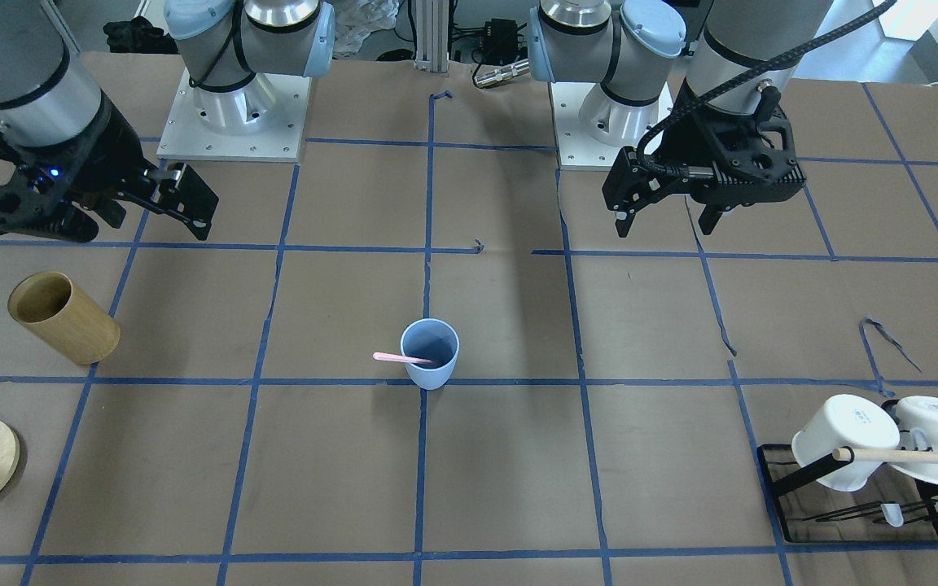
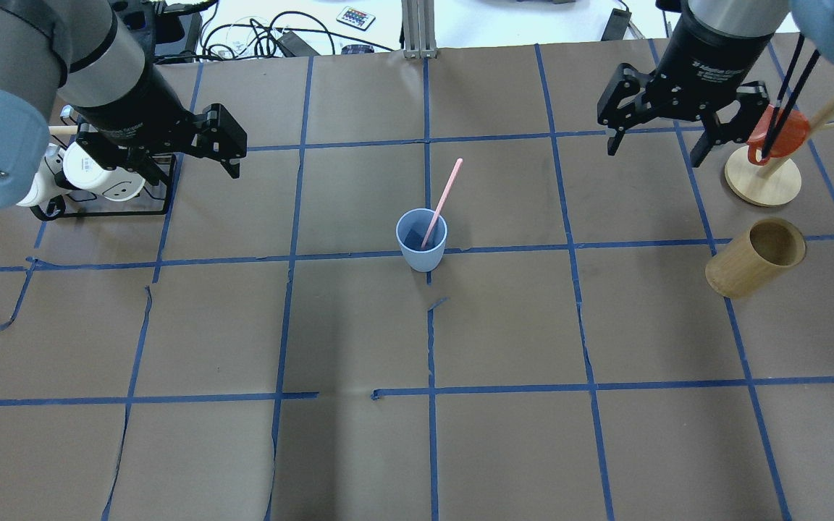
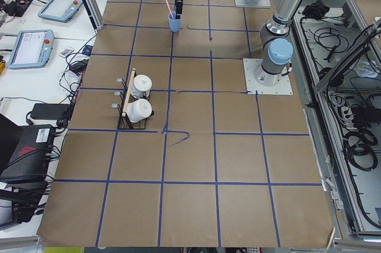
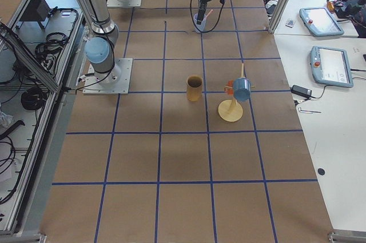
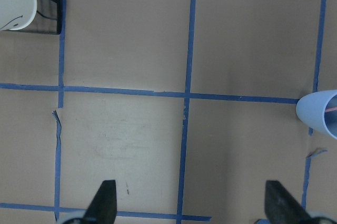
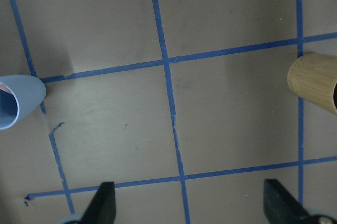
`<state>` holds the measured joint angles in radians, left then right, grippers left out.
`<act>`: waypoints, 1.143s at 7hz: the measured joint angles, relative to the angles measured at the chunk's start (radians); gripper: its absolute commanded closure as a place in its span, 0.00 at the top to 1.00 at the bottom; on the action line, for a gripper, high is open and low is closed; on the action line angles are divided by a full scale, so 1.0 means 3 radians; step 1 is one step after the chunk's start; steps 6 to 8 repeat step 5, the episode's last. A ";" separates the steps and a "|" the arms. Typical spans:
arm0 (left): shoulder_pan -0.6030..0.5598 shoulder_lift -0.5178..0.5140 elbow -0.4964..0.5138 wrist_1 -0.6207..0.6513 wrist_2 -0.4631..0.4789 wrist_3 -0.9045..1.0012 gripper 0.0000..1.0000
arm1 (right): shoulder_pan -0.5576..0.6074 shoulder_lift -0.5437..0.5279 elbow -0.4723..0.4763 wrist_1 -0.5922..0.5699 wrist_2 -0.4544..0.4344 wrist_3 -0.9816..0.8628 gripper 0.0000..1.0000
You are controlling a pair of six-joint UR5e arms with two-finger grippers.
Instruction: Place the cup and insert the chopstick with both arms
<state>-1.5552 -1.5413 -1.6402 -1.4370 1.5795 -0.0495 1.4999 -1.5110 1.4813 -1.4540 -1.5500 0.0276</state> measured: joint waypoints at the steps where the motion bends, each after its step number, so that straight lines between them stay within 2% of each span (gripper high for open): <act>1: -0.0006 0.0002 -0.0002 0.0002 0.0000 -0.0002 1.00 | 0.0009 -0.0103 0.0006 0.0053 -0.0046 -0.0190 1.00; 5: -0.0005 -0.0001 -0.0008 0.0010 -0.0010 -0.0018 1.00 | 0.0278 -0.0247 0.0130 0.0107 -0.0120 -0.0357 1.00; 8: -0.0005 -0.0001 -0.0008 0.0010 -0.0010 -0.0018 1.00 | 0.0278 -0.0247 0.0130 0.0107 -0.0120 -0.0357 1.00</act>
